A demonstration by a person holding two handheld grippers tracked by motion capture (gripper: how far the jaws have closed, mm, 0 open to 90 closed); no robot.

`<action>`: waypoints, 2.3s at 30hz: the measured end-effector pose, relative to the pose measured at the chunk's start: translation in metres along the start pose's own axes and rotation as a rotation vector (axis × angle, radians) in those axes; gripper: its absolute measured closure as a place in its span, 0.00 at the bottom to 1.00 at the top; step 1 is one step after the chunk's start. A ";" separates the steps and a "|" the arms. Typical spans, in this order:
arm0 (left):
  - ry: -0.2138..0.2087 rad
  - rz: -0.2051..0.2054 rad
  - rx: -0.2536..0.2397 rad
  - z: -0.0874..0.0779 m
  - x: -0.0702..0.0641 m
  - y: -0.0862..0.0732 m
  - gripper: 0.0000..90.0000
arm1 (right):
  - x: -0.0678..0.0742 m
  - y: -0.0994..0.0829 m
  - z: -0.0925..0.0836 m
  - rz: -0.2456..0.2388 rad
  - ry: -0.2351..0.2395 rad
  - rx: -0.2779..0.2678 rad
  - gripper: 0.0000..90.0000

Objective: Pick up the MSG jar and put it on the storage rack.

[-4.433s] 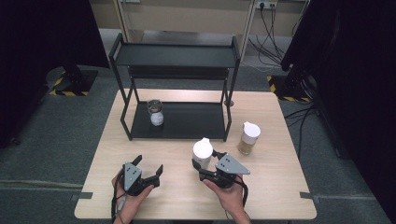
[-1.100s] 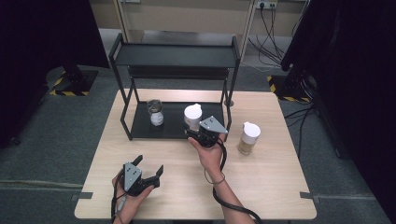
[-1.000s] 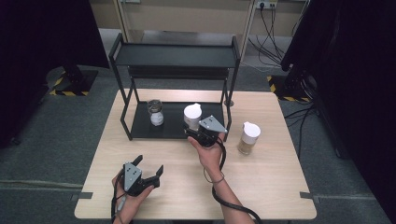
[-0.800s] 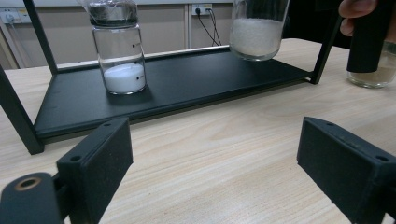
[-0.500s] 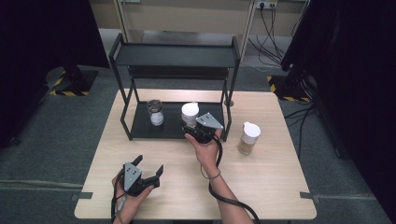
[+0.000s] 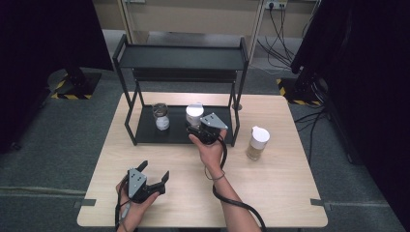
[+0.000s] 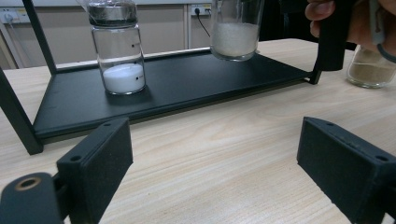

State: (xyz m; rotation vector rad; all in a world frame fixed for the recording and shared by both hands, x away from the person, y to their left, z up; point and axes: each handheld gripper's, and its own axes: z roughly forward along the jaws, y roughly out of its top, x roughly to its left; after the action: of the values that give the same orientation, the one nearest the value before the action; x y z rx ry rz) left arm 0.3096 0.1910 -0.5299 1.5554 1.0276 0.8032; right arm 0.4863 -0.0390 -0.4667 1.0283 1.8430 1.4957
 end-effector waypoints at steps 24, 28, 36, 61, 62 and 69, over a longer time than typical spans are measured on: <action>-0.002 0.001 -0.001 0.000 0.000 0.000 0.11 | -0.005 0.001 0.023 0.019 -0.023 0.021 0.34; -0.003 0.000 -0.002 0.000 0.000 0.000 0.11 | -0.005 0.000 0.027 0.027 -0.029 0.023 0.34; -0.003 0.001 -0.002 0.000 0.000 0.000 0.11 | -0.006 -0.001 0.036 0.031 -0.037 0.030 0.34; -0.006 0.005 -0.005 -0.001 -0.001 0.000 0.11 | -0.007 -0.007 0.057 0.028 -0.066 0.050 0.34; -0.006 0.007 -0.005 -0.001 -0.001 0.000 0.11 | -0.007 -0.007 0.058 0.027 -0.068 0.050 0.34; -0.005 0.007 -0.005 -0.001 -0.001 0.000 0.11 | -0.010 -0.006 0.062 0.020 -0.075 0.056 0.34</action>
State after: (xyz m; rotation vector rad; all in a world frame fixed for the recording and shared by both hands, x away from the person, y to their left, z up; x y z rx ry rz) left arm 0.3085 0.1902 -0.5301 1.5572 1.0158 0.8054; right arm 0.5397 -0.0133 -0.4877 1.1163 1.8364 1.4049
